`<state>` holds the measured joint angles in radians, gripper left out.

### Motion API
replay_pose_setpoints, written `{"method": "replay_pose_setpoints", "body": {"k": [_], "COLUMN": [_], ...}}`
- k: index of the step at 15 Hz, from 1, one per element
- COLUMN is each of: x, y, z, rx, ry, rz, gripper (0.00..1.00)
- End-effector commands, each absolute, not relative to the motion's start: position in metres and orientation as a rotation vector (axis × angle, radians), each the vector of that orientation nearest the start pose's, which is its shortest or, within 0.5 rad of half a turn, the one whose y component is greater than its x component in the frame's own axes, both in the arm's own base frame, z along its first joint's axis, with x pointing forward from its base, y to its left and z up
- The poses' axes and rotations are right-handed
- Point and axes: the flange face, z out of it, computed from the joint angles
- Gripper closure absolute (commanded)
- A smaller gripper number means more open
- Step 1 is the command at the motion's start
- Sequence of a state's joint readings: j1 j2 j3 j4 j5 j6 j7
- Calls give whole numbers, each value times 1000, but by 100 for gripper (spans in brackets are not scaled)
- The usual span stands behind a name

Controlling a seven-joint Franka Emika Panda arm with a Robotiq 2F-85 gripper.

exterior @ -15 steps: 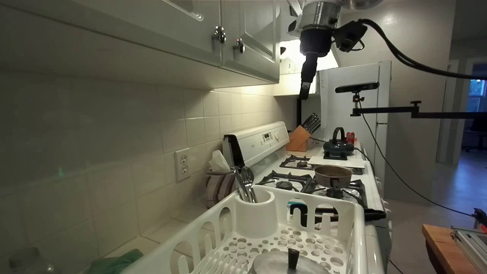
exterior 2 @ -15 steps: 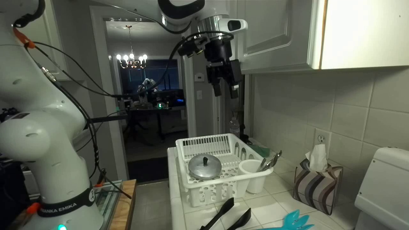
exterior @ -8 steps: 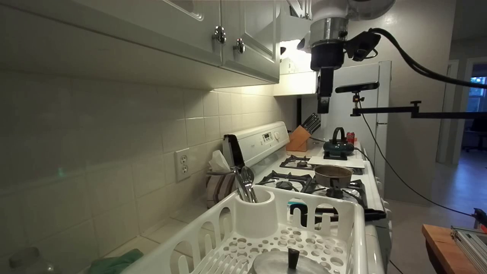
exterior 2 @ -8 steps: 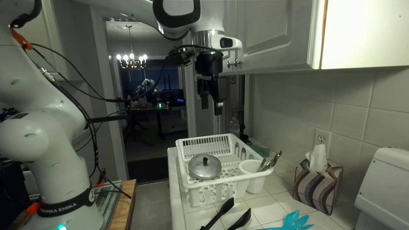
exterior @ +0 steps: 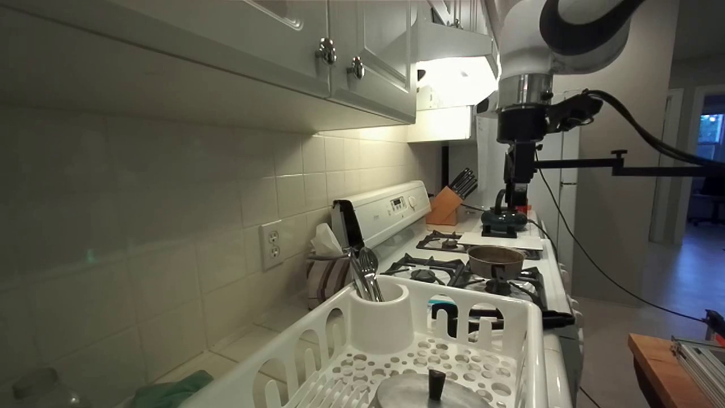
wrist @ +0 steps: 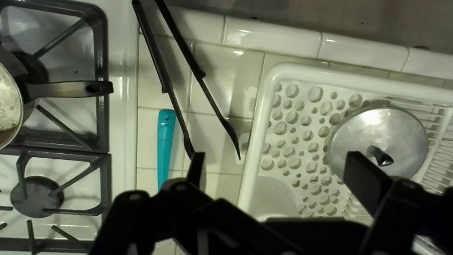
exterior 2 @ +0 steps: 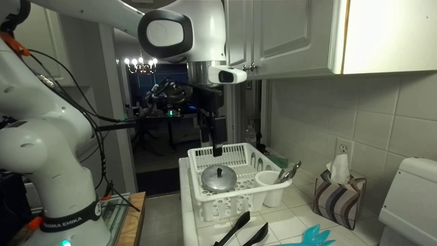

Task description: Put the black tongs on the dishrack.

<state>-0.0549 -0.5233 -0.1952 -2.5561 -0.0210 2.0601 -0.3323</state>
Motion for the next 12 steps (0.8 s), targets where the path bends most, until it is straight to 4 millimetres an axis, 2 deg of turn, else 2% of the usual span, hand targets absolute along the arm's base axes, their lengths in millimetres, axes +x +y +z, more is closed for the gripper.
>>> {"method": "replay_pose_setpoints", "body": {"k": [1,7,12], "x": [357,370,379], "y": [-119,-149,-158], "z": [410,364,328], "rx": [-3056,-3036,-3030], "ry": [-289,-462,-629], "rz": [-145,-236,-99], "gripper": [0,0,0]}}
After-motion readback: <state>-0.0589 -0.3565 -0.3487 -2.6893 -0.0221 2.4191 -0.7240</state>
